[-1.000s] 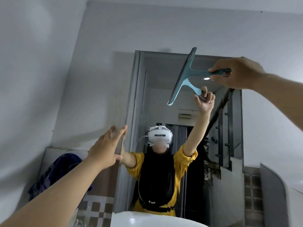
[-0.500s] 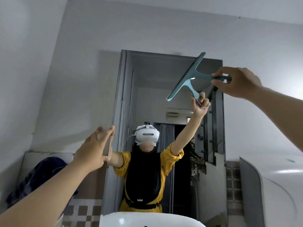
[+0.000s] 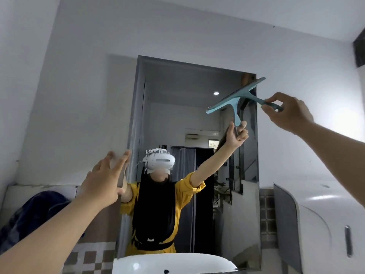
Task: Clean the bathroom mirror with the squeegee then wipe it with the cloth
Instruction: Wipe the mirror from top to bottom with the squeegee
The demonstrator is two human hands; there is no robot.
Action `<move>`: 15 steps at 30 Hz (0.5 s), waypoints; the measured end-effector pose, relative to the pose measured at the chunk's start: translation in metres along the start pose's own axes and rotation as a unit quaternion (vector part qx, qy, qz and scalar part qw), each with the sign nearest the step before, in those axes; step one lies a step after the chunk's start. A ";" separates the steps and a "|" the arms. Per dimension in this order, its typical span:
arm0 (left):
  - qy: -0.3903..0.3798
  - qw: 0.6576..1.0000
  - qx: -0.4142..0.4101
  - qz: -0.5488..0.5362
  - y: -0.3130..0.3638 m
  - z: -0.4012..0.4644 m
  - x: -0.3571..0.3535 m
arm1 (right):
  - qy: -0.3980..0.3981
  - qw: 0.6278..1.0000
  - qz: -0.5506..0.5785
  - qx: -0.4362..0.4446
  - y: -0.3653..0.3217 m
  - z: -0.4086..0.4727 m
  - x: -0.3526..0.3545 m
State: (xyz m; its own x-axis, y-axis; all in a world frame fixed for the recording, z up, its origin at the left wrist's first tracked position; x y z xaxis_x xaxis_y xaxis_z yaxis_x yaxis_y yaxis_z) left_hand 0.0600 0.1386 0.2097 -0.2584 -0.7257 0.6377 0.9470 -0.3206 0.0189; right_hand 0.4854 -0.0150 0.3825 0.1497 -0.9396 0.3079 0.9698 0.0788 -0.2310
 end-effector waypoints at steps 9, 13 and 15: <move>-0.030 1.000 0.001 0.008 0.007 -0.005 0.008 | -0.005 0.990 0.121 -0.066 -0.054 -0.039 -0.052; -0.037 0.999 0.009 -0.015 0.007 -0.005 0.007 | 0.037 0.971 0.192 -0.138 -0.090 -0.052 -0.074; -0.038 0.999 0.008 -0.015 0.006 -0.006 0.007 | 0.052 0.949 0.251 -0.182 -0.108 -0.057 -0.084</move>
State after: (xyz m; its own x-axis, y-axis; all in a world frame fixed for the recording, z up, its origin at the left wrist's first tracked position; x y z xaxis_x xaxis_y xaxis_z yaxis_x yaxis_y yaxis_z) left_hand 0.0633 0.1282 0.2099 -0.2720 -0.6679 0.6928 0.9424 -0.3306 0.0513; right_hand 0.3568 0.0361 0.3293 0.5367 -0.8436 -0.0145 0.6475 0.4228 -0.6340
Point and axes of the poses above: each hand's wrist, its own z-axis towards the middle knuckle, its own x-axis out of the back of the hand, y = z × x, the point moved 1 cm from there along z, towards the middle knuckle, and after that the axes turned 6 degrees about -y, right-handed, at the moved point
